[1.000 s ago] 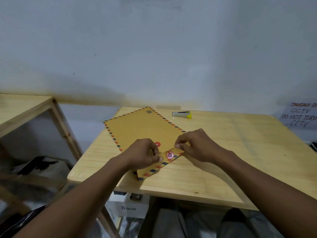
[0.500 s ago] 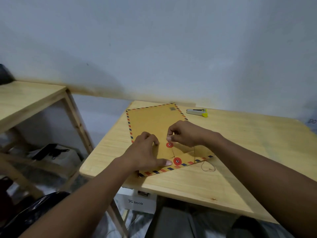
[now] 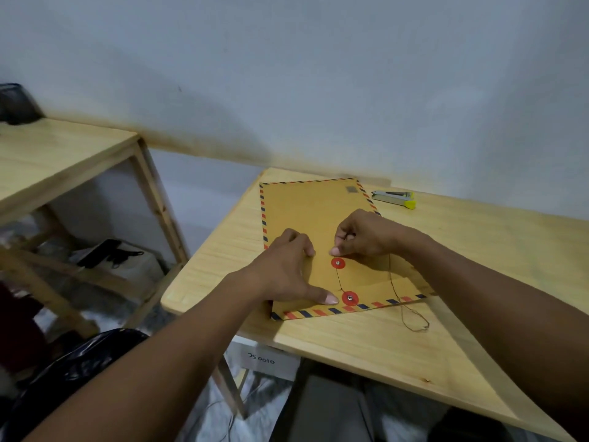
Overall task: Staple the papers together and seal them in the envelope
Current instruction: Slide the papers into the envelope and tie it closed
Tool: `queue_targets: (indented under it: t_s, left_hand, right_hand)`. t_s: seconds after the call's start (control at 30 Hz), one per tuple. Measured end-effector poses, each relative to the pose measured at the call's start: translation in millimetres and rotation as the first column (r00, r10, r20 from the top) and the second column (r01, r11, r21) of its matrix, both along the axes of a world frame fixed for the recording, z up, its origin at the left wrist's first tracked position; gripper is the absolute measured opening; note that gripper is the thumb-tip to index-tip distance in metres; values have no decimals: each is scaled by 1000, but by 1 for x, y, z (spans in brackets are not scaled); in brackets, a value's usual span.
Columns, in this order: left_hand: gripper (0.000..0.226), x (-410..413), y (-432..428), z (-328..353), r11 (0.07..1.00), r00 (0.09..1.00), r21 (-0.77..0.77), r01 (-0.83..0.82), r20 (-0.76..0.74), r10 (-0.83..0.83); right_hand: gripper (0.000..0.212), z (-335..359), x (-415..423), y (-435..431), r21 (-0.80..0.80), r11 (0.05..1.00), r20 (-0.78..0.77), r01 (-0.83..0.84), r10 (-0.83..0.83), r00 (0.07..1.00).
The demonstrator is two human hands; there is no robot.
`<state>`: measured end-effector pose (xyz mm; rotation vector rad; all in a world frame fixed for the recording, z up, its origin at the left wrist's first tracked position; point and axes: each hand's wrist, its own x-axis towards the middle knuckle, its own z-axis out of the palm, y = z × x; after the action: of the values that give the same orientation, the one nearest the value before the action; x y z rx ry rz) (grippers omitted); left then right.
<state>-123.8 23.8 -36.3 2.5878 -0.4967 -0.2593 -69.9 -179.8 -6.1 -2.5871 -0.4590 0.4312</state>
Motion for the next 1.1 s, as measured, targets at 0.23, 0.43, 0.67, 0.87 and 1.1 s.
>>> queue_targets:
  t_s: [0.23, 0.43, 0.67, 0.87, 1.1]
  left_hand:
    - [88, 1, -2, 2, 1000, 999, 10, -21, -28, 21]
    - [86, 3, -1, 4, 999, 998, 1, -42, -48, 42]
    - [89, -3, -5, 3, 998, 997, 33, -61, -47, 63]
    - [78, -5, 4, 6, 1000, 993, -8, -23, -117, 22]
    - [79, -1, 13, 10, 999, 988, -46, 12, -151, -18]
  right_hand:
    - [11, -5, -11, -13, -5, 999, 41, 37, -37, 998]
    - [13, -2, -68, -36, -183, 983, 338, -4, 67, 939]
    - [23, -5, -134, -29, -543, 831, 416, -122, 393, 820]
    - [15, -11, -141, -6, -442, 881, 374, -170, 353, 857]
    - [14, -4, -91, 14, -342, 917, 280, -207, 309, 909]
